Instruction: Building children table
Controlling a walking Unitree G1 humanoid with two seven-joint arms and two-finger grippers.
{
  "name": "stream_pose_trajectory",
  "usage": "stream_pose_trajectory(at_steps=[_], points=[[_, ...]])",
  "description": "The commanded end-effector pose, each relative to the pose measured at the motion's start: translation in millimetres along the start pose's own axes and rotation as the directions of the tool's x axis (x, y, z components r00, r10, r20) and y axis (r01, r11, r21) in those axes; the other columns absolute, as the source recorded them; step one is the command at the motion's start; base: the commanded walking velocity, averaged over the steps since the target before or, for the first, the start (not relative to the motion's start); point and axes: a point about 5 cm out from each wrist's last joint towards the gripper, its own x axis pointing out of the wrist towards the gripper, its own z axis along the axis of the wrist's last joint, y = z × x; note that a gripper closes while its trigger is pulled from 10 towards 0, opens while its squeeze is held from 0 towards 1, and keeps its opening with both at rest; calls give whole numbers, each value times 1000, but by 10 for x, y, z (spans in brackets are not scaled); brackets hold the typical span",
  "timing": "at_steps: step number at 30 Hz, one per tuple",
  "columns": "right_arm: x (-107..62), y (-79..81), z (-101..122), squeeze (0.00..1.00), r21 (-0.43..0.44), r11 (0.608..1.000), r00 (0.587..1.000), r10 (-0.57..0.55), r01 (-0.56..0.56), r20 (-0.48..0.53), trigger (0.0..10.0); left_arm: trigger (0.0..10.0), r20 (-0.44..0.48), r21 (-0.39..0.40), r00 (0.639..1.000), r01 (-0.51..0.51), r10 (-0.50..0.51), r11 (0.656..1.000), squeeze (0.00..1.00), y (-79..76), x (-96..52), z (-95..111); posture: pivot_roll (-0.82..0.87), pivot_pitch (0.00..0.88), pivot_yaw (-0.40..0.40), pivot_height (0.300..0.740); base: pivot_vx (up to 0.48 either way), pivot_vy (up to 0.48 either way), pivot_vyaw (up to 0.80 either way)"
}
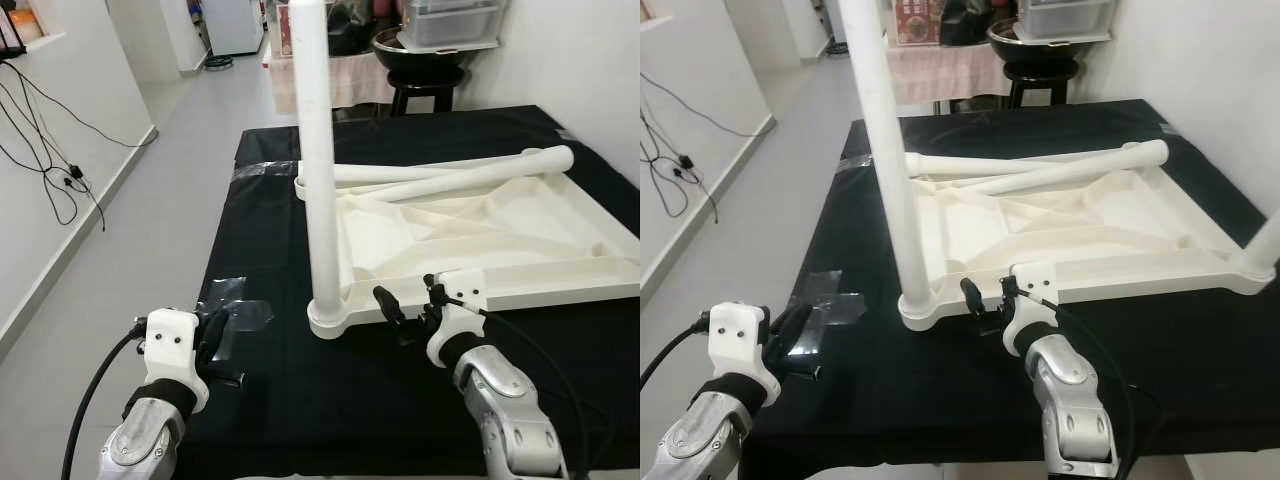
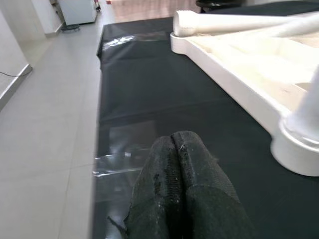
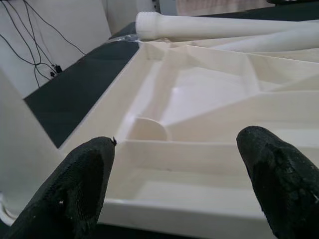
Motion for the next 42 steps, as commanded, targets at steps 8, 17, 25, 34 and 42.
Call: stream_pose_trajectory(at_steps=[8, 17, 25, 34, 42], points=[[-87, -262, 74, 0, -6, 971, 970, -240, 240, 37, 10000, 10000, -21, -3, 1000, -12, 12, 1000, 0, 55, -9, -44, -114, 66, 45, 740, 0, 442, 0], [-202, -556, 249, 0, -14, 897, 897, -442, 441, -3, 10000, 10000, -24, 4, 1000, 6, -6, 1000, 0, 50, -12, -41, -111, 72, 45, 740, 0, 442, 0], [-386, -312, 68, 0, -27, 963, 956, -269, 268, -118, 10000, 10000, -30, 10, 999, 29, -28, 1000, 0, 42, -9, -36, -122, 84, 52, 740, 0, 444, 0], [-249, -82, 133, 0, 22, 994, 989, -100, 103, -109, 10000, 10000, -22, -6, 999, 49, -49, 999, 0, 1, 15, -10, -126, 78, 44, 740, 0, 329, 0], [4, 278, 331, 0, -161, 976, 989, 149, -144, 20, 10000, 10000, 11, 44, 1000, 11, -12, 999, 0, -13, 76, 67, -122, 67, 39, 740, 0, 0, 0]])
